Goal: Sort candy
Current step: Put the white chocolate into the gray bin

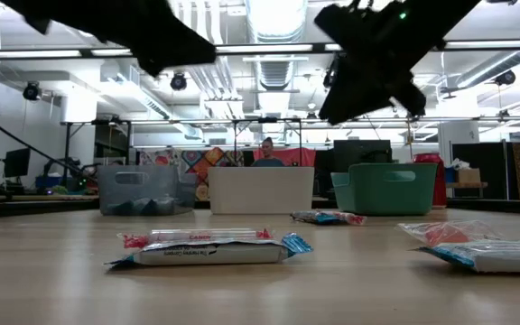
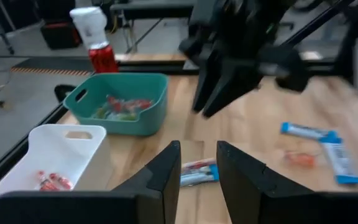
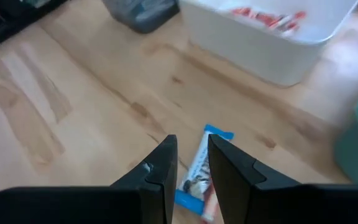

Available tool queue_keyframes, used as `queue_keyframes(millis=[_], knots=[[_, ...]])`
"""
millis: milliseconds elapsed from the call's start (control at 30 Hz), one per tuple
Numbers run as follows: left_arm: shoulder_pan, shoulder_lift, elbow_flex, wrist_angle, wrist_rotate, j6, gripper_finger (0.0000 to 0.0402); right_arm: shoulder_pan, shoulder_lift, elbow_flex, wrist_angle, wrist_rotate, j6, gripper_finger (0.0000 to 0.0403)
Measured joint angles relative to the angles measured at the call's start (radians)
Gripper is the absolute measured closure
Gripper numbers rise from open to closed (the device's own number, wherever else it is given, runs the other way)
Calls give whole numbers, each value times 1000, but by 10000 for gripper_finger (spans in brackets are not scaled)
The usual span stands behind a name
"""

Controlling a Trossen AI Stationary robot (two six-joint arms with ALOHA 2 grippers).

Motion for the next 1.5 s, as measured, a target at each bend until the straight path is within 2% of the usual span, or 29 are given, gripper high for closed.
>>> queue_keyframes(millis=[267,533,1033,1500], knots=[[-93,-160,-93,-2,-70,-44,326,-39,140,83,-5,-94,-2,321],[-121,-257,-159,0,-74,-84,327,-73,225,157,-46,-157,-3,318],[-123,-256,-177,0,-77,-86,327,-85,352,199,-122,-172,74,230],[-123,-228,-174,11,-77,-94,327,-106,430,205,-117,-193,69,218]])
